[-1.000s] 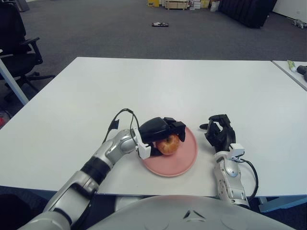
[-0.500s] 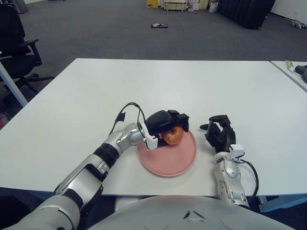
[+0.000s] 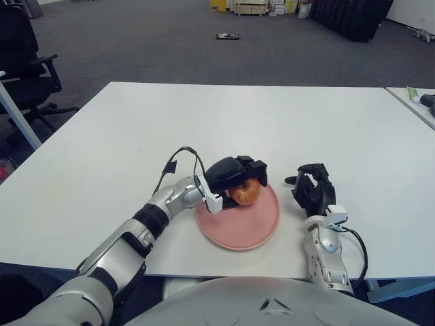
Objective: Put the apple into the plate.
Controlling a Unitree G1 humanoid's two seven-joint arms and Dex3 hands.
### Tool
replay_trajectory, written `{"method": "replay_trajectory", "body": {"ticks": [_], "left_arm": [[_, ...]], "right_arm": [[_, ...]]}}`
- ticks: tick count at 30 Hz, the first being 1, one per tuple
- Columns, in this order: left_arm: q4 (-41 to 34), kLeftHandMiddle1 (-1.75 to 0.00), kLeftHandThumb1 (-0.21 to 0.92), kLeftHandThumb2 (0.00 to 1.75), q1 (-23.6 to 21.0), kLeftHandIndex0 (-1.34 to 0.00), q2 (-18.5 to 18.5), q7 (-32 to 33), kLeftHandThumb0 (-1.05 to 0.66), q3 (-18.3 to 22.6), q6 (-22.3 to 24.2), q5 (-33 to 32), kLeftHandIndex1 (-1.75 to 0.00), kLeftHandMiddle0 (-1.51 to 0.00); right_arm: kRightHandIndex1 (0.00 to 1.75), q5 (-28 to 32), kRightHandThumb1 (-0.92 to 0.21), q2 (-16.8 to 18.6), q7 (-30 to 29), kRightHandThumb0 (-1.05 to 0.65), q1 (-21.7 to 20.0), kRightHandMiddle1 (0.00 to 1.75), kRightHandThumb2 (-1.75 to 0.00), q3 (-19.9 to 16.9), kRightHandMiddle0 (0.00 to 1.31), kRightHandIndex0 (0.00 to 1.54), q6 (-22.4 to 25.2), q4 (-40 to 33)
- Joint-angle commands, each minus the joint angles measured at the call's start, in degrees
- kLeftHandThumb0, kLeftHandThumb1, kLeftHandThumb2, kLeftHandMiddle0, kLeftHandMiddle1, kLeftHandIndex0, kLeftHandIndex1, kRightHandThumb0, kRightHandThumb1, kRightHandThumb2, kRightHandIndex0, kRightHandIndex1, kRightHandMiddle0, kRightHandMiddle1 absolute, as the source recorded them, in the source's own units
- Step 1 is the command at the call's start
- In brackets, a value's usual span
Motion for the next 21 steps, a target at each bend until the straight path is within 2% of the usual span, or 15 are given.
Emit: {"method": "replay_trajectory", "body": {"ticks": [1, 6, 7, 8, 10, 12, 15, 16, 17, 18, 19, 20, 21], "left_arm": [[4.5, -1.66, 0.10, 1.55, 4.7, -0.53, 0.6, -6.7, 0.00, -1.9, 0.3, -1.3, -1.75, -0.81], [5.1, -1.68, 0.10, 1.56, 4.6, -0.54, 0.7, -13.0, 0.00, -1.4, -1.9, -7.8, -1.75, -0.80], [4.1, -1.71, 0.06, 1.60, 4.3, -0.58, 1.3, -15.5, 0.00, -1.1, -2.3, -9.7, -1.72, -0.82], [1.9, -1.71, 0.07, 1.58, 4.2, -0.56, 2.4, -19.2, -0.01, -0.7, -2.0, -12.7, -1.72, -0.81], [-0.8, -1.73, 0.20, 1.45, 4.3, -0.53, 3.6, -23.5, -0.01, -0.2, -1.5, -16.1, -1.74, -0.64], [-2.4, -1.74, 0.25, 1.40, 4.5, -0.51, 4.2, -27.5, -0.01, 0.2, -0.8, -19.6, -1.74, -0.58], [-4.2, -1.74, 0.43, 1.19, 4.7, -0.40, 5.1, -34.4, -0.01, 0.8, -0.8, -26.5, -1.74, -0.43], [-3.6, -1.73, 0.52, 1.06, 4.5, -0.34, 4.9, -37.5, -0.01, 1.1, -1.6, -29.8, -1.73, -0.37], [-3.2, -1.71, 0.58, 0.97, 4.4, -0.27, 4.8, -39.7, 0.07, 1.3, -2.1, -32.2, -1.66, -0.36], [-2.6, -1.67, 0.70, 0.77, 4.4, -0.17, 4.4, -42.7, 0.16, 1.6, -2.4, -35.3, -1.55, -0.36], [-2.2, -1.59, 0.70, 0.76, 4.4, -0.14, 4.1, -44.9, 0.00, 1.9, -2.6, -37.5, -1.48, -0.33], [-1.3, -1.45, 0.67, 0.83, 3.8, -0.09, 3.2, -51.0, -0.24, 3.5, -1.0, -43.0, -1.40, -0.30], [-0.5, -1.28, 0.71, 0.82, 3.3, -0.06, 2.5, -55.5, -0.43, 4.7, 0.2, -47.1, -1.28, -0.25]], "right_arm": [[1.44, 0.7, -0.70, 1.5, -0.1, -0.38, -0.1, 1.75, -0.84, -0.4, 0.33, 0.56, 1.2, 0.4], [1.43, 1.1, -0.70, 1.5, 0.3, -0.38, -0.2, 1.75, -0.83, -0.5, 0.33, 0.56, 1.1, 0.4], [1.44, 1.1, -0.70, 1.4, 0.4, -0.38, -0.2, 1.75, -0.83, -0.5, 0.33, 0.57, 1.1, 0.5], [1.44, 1.1, -0.70, 1.3, 0.6, -0.38, -0.2, 1.75, -0.83, -0.4, 0.33, 0.57, 1.1, 0.6], [1.44, 1.0, -0.70, 1.2, 0.8, -0.38, -0.2, 1.75, -0.83, -0.4, 0.33, 0.57, 1.1, 0.6], [1.44, 1.0, -0.70, 1.2, 0.9, -0.38, -0.2, 1.75, -0.83, -0.4, 0.33, 0.57, 0.9, 0.7], [1.45, 0.8, -0.70, 1.2, 1.0, -0.38, -0.2, 1.75, -0.84, -0.3, 0.33, 0.57, 0.6, 0.9], [1.45, 0.5, -0.70, 1.2, 0.9, -0.38, -0.2, 1.75, -0.84, -0.3, 0.33, 0.57, 0.5, 1.0], [1.45, 0.4, -0.70, 1.2, 0.9, -0.38, -0.2, 1.75, -0.84, -0.3, 0.33, 0.57, 0.4, 1.1], [1.45, 0.2, -0.69, 1.1, 0.7, -0.38, -0.2, 1.75, -0.84, -0.3, 0.33, 0.57, 0.4, 1.2], [1.45, 0.1, -0.69, 1.1, 0.7, -0.38, -0.3, 1.75, -0.84, -0.3, 0.33, 0.57, 0.4, 1.3], [1.45, 0.0, -0.69, 1.1, 0.6, -0.38, -0.3, 1.75, -0.84, -0.4, 0.33, 0.57, 0.3, 1.3], [1.45, -0.1, -0.69, 1.1, 0.5, -0.38, -0.3, 1.75, -0.84, -0.4, 0.33, 0.57, 0.3, 1.4]]}}
